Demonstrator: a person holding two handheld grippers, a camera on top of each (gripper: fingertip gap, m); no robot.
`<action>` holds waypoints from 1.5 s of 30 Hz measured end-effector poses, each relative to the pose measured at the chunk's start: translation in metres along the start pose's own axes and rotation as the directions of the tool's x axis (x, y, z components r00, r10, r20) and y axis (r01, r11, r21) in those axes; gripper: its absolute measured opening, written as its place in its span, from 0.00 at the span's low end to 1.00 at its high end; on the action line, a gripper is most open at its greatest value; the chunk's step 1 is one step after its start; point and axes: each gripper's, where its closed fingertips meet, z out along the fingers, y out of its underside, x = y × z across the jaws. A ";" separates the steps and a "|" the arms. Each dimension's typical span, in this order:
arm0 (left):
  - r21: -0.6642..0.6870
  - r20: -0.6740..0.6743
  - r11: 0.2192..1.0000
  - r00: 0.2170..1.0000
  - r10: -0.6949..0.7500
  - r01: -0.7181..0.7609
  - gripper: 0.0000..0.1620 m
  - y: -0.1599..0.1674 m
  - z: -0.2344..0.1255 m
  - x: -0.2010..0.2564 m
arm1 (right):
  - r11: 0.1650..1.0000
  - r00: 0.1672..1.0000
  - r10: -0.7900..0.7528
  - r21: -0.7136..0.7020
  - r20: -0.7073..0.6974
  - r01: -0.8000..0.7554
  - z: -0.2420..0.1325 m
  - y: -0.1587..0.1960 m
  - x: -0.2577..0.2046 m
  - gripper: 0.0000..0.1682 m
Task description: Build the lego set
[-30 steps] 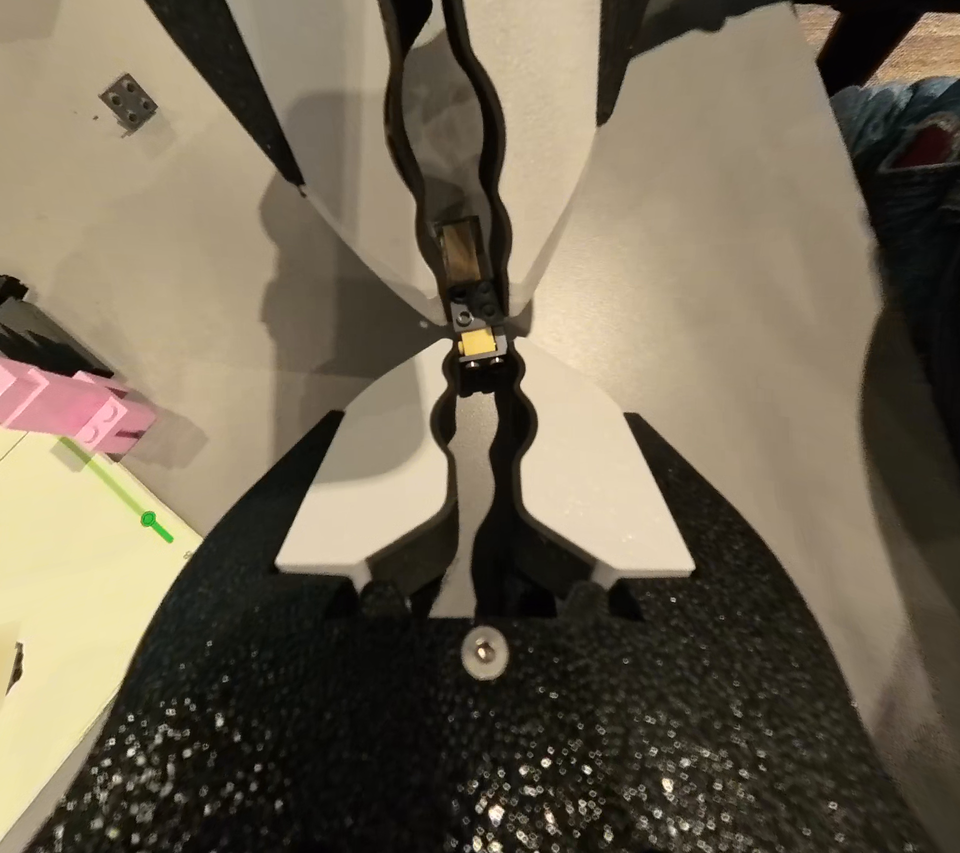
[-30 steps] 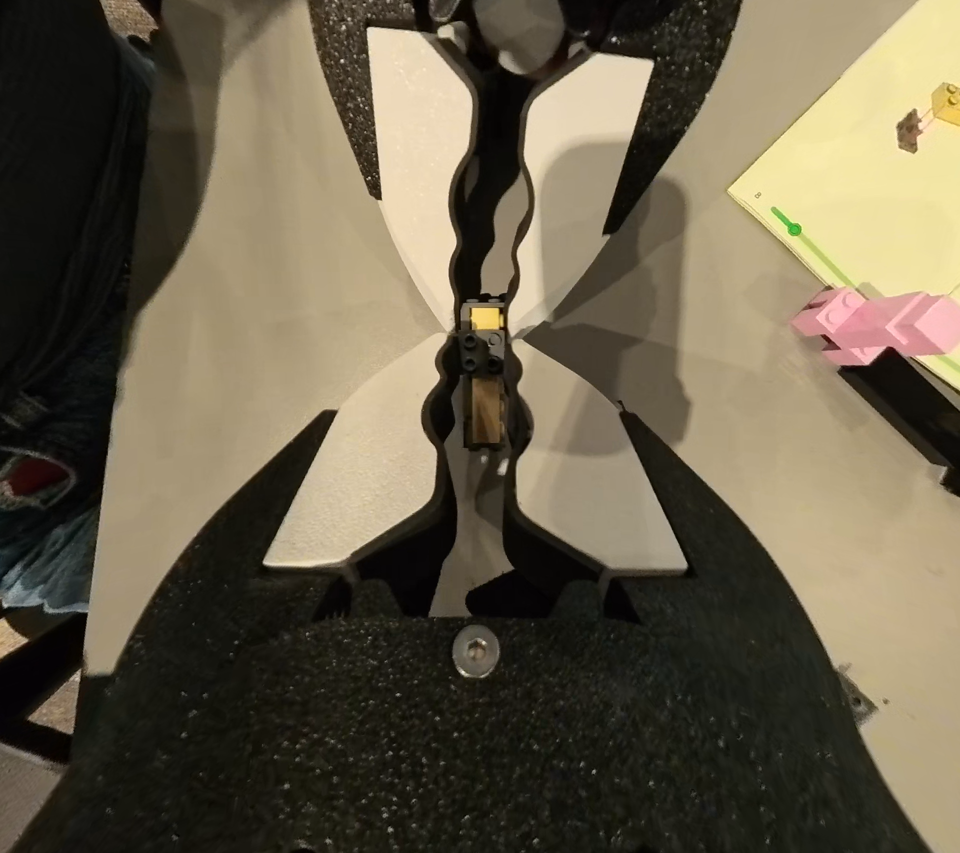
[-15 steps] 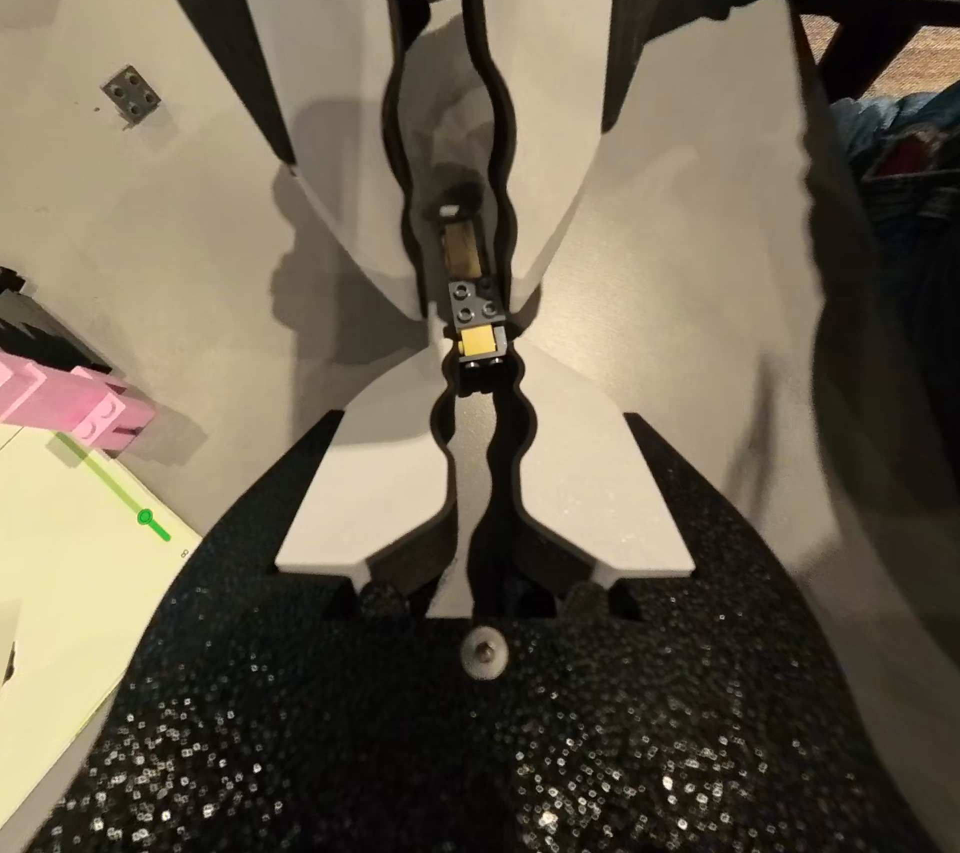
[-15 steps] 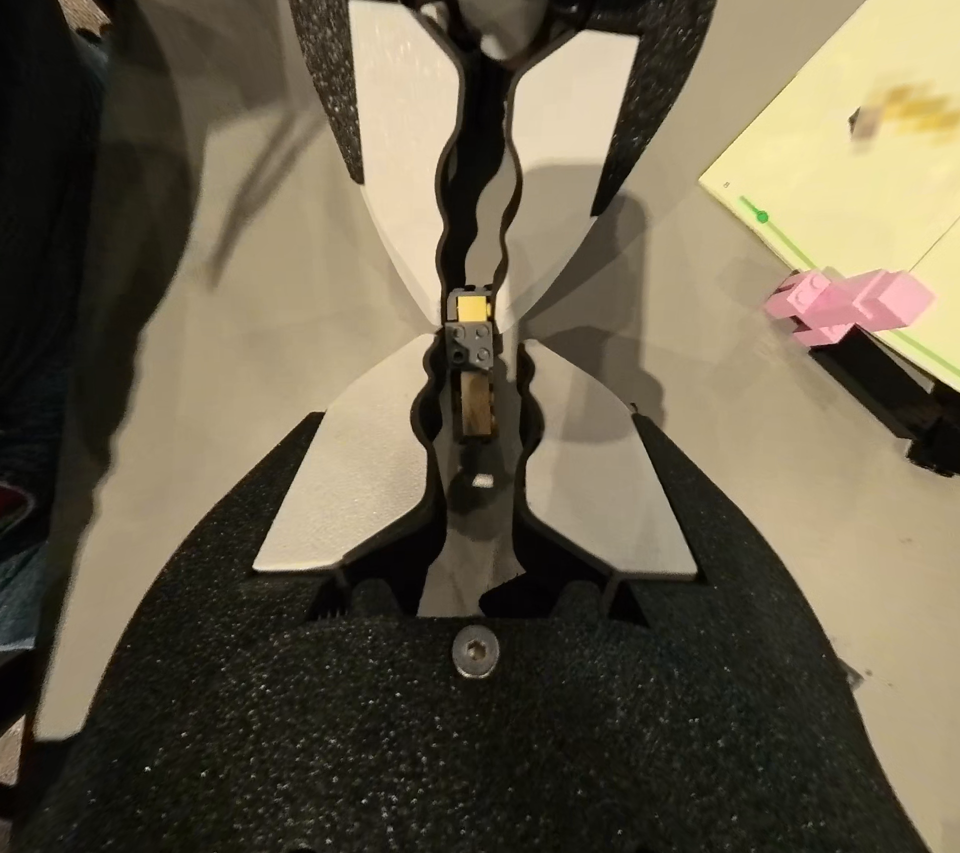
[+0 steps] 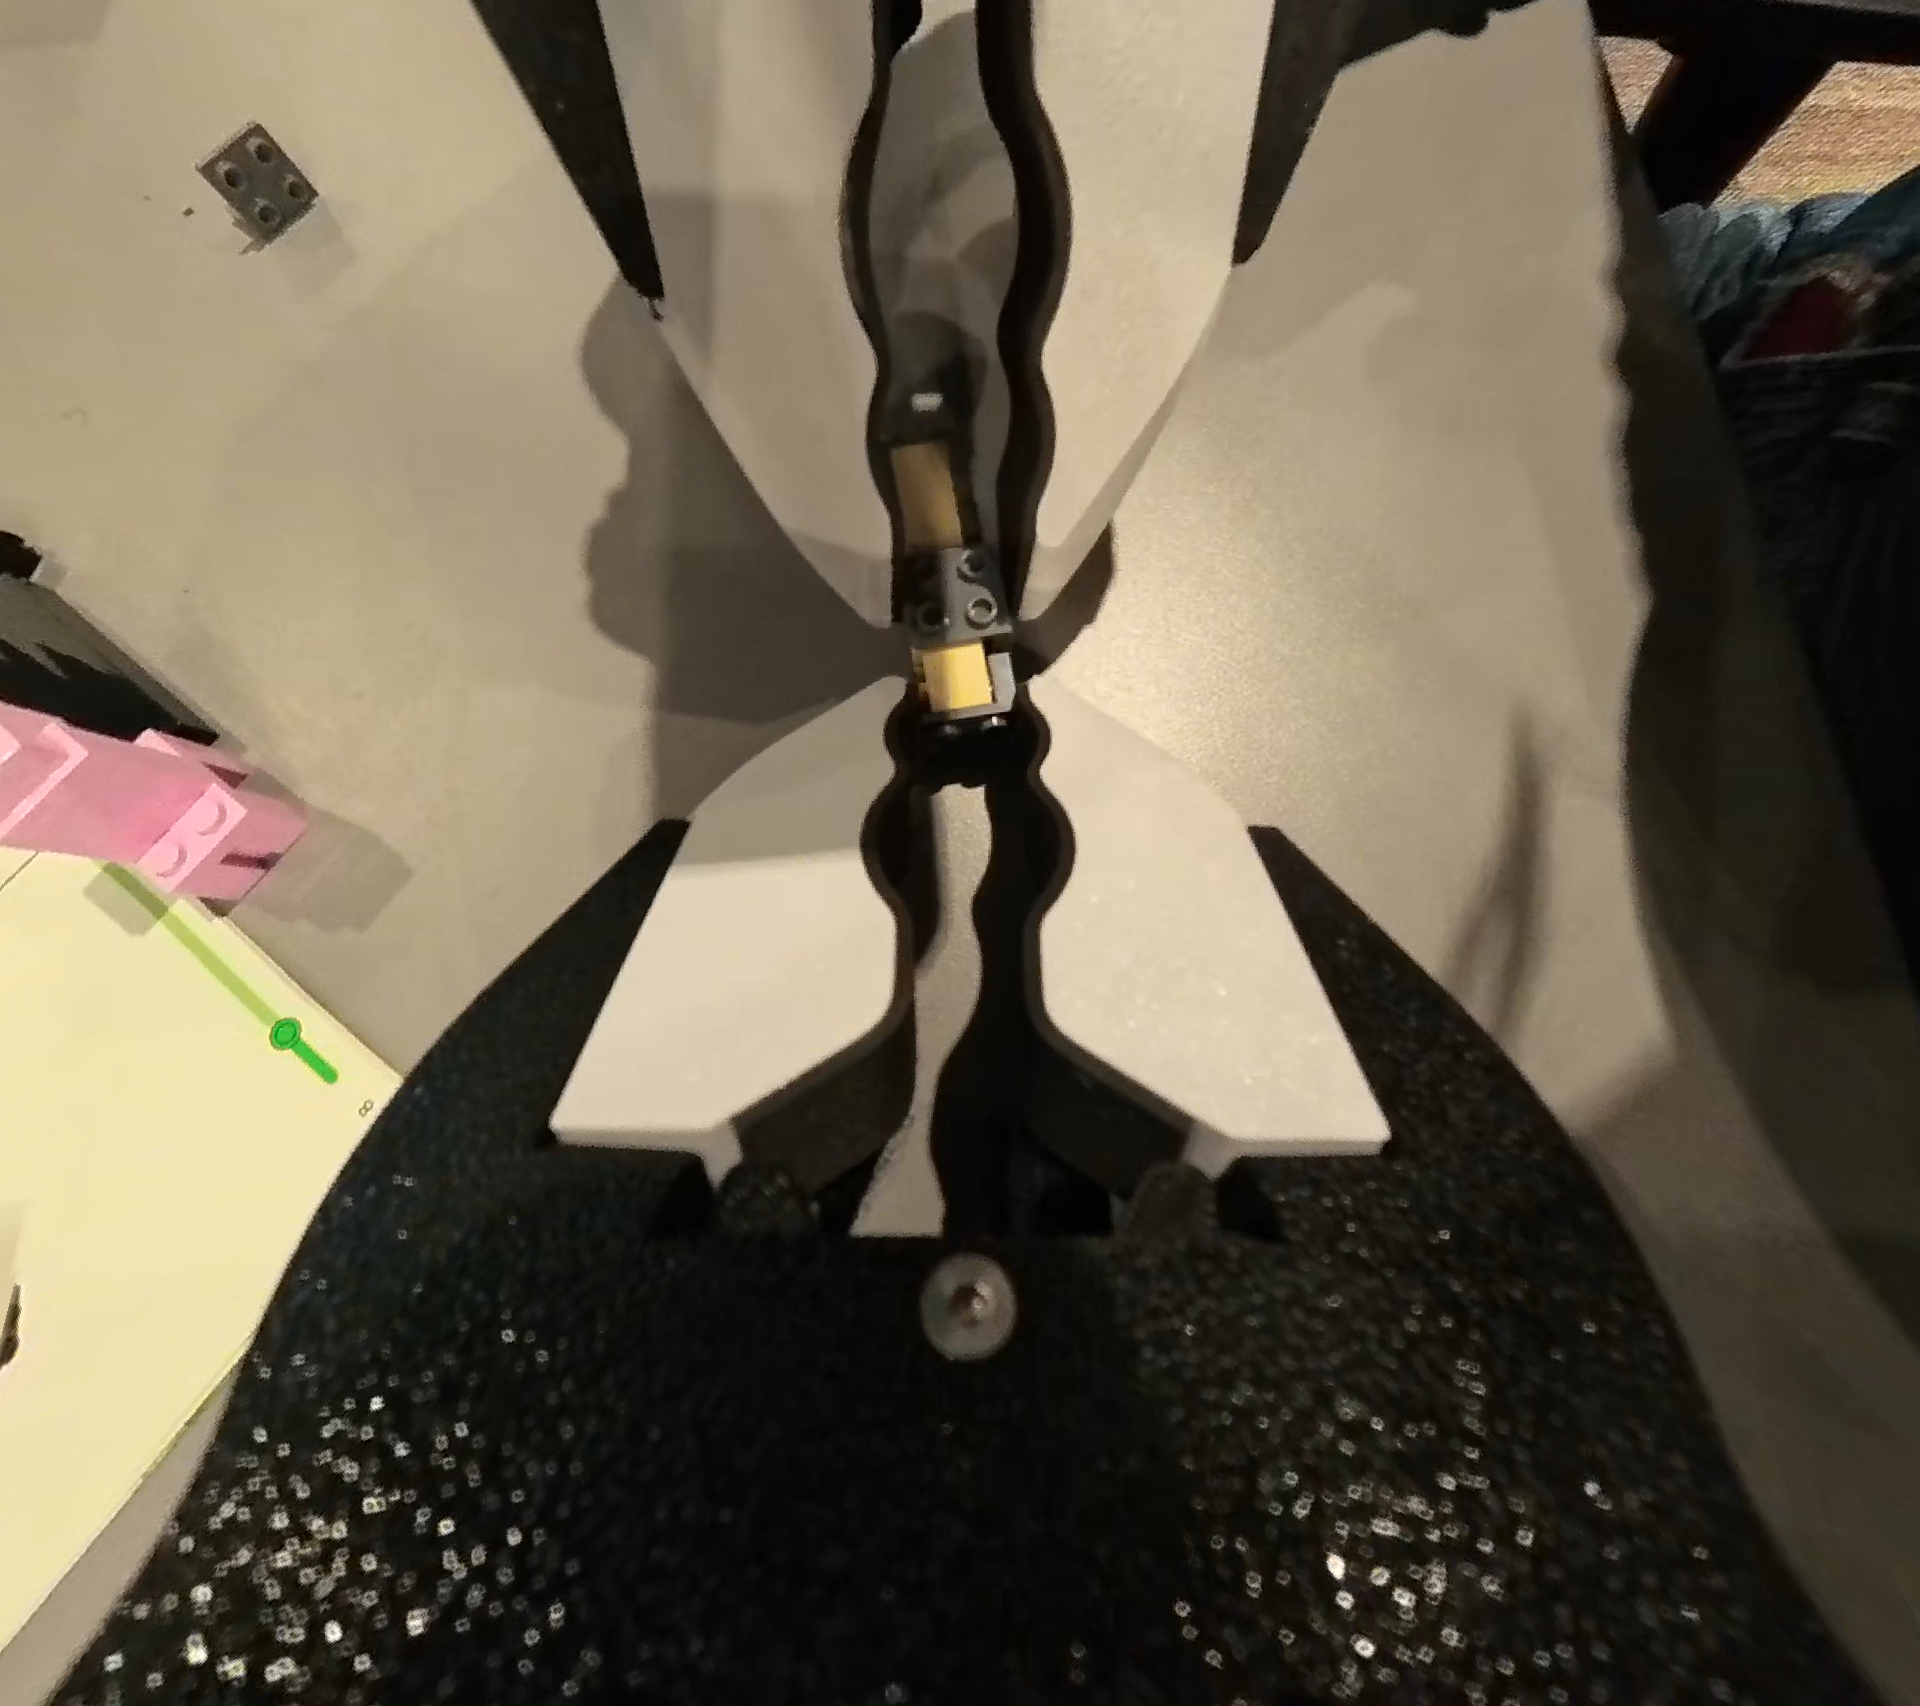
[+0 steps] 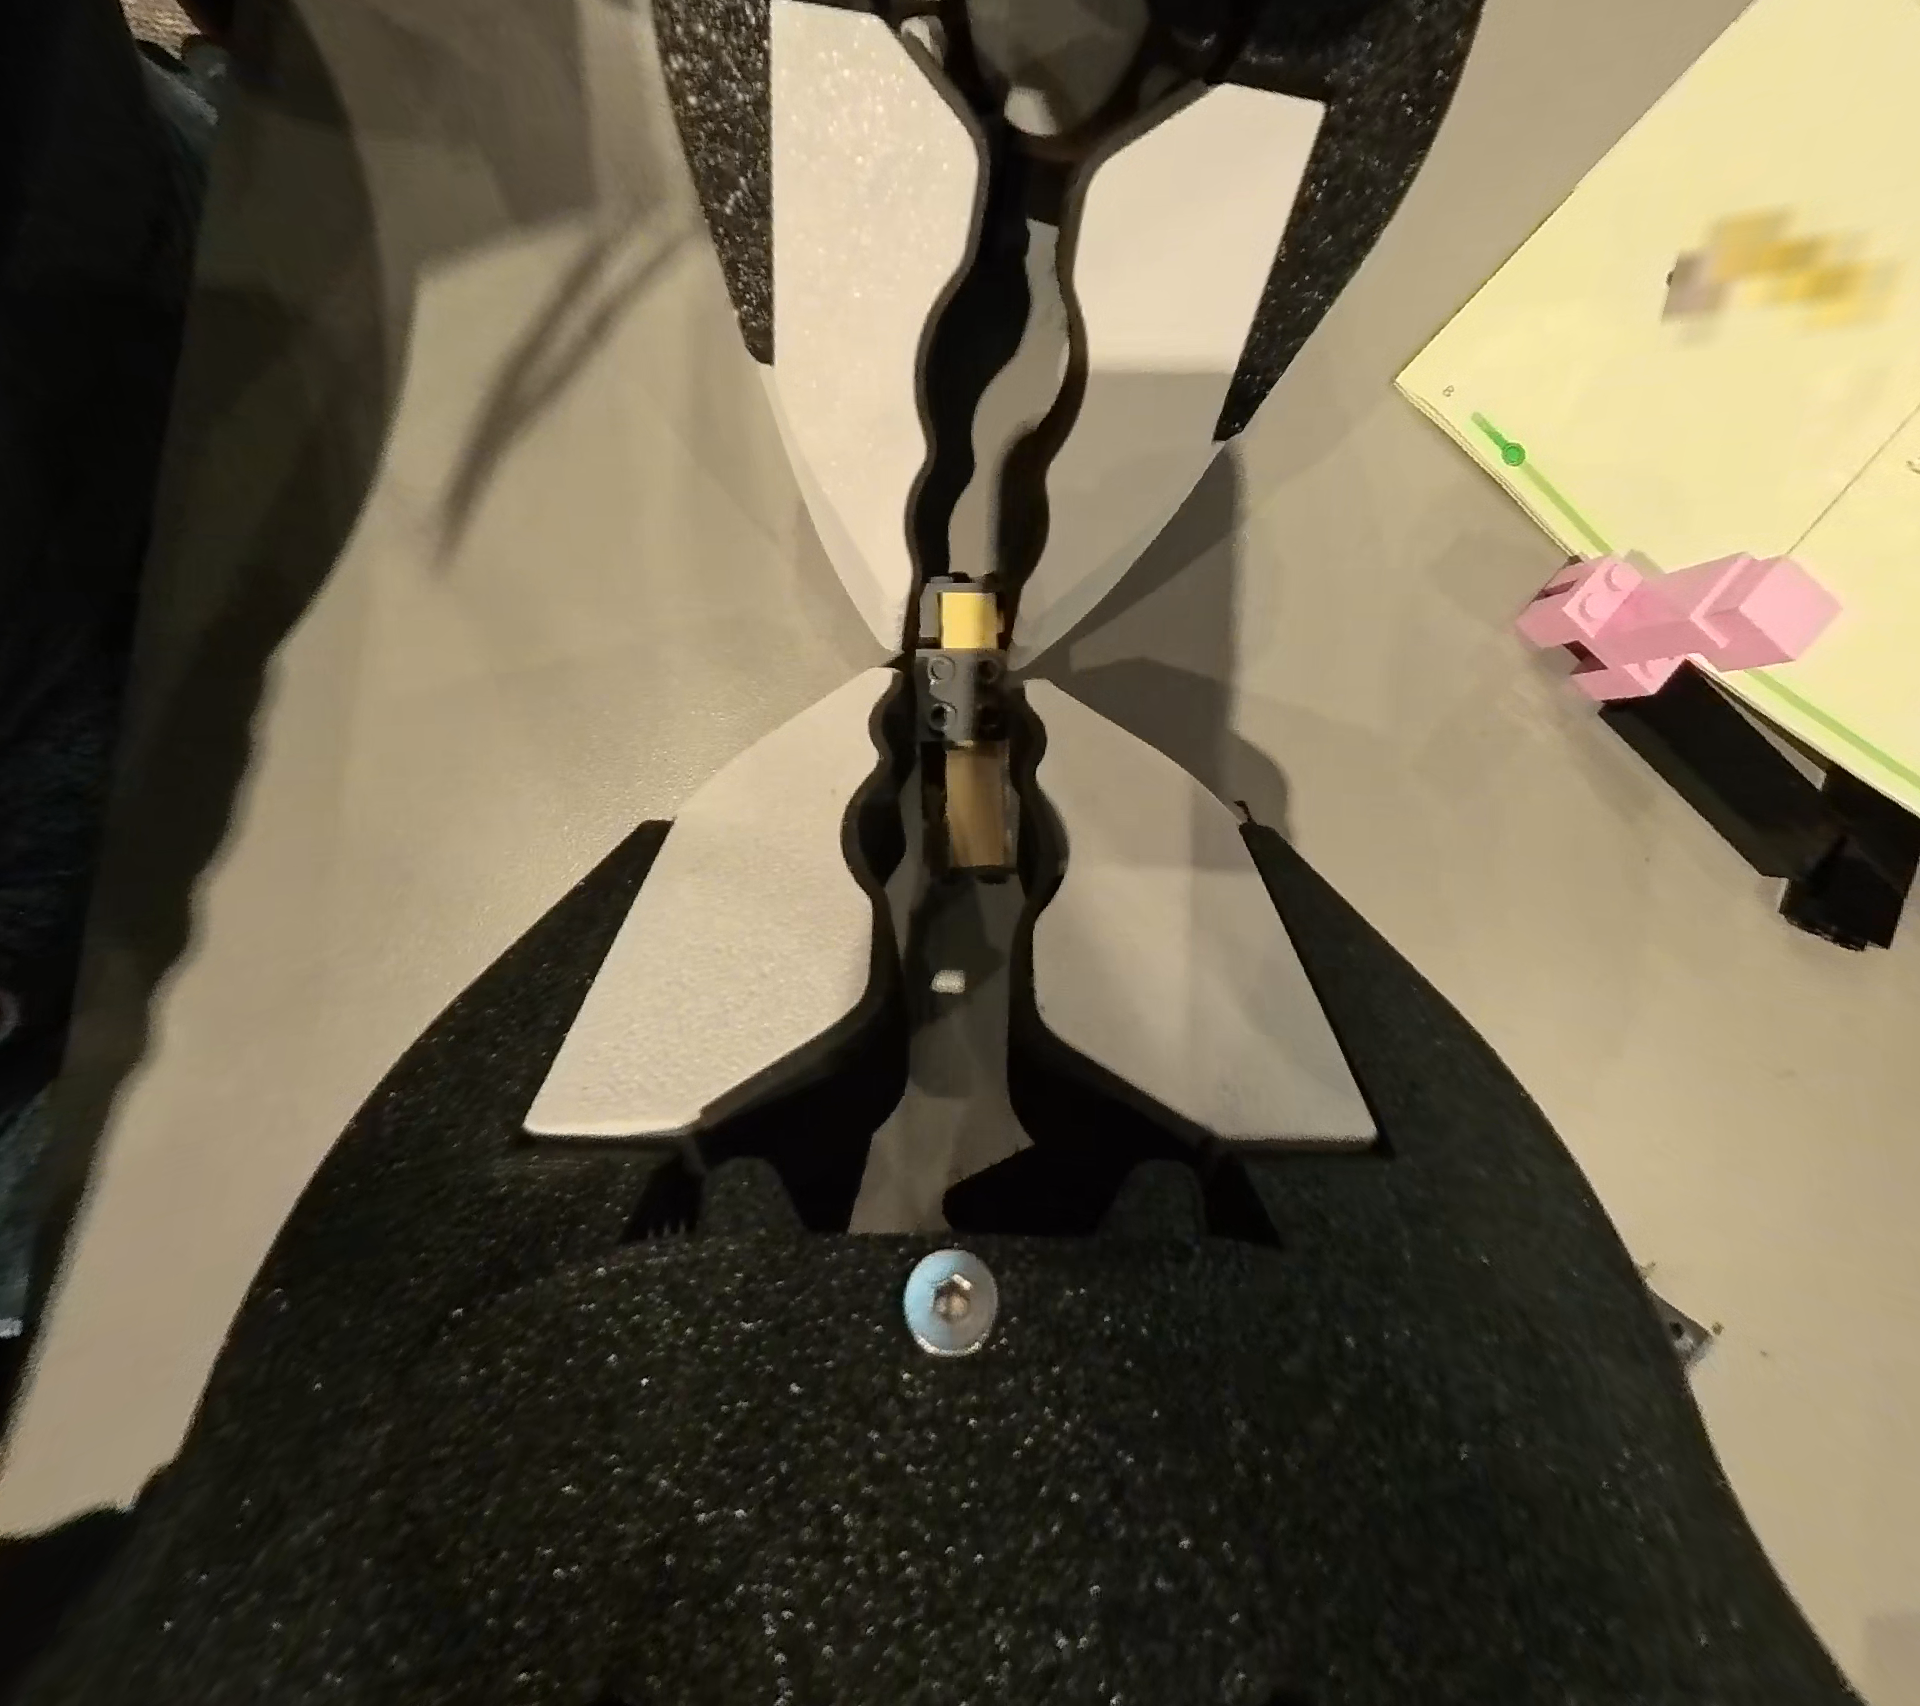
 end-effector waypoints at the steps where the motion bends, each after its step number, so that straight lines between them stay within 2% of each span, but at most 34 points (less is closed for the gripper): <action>1: 0.000 0.000 1.000 1.000 0.000 0.000 0.10 0.000 0.000 0.000 | 1.000 1.000 0.002 0.000 -0.003 -0.002 0.000 0.000 0.000 0.10; 8: 0.000 0.001 1.000 1.000 -0.005 0.005 0.10 0.000 0.000 0.000 | 1.000 0.999 0.032 -0.001 0.004 -0.032 0.001 0.000 0.002 0.12; 14: 0.003 0.030 1.000 0.999 -0.016 0.016 0.11 -0.001 0.000 -0.004 | 0.999 0.999 0.038 -0.003 0.022 -0.038 0.002 0.000 0.001 0.10; 23: 0.000 0.003 1.000 1.000 0.019 -0.019 0.10 -0.003 0.003 0.002 | 0.999 0.999 0.040 -0.014 0.035 -0.039 0.002 0.001 -0.002 0.10; 45: 0.000 0.005 1.000 1.000 0.004 -0.004 0.10 -0.004 0.005 0.002 | 0.998 0.996 0.059 -0.006 -0.064 -0.060 -0.006 0.006 0.002 0.14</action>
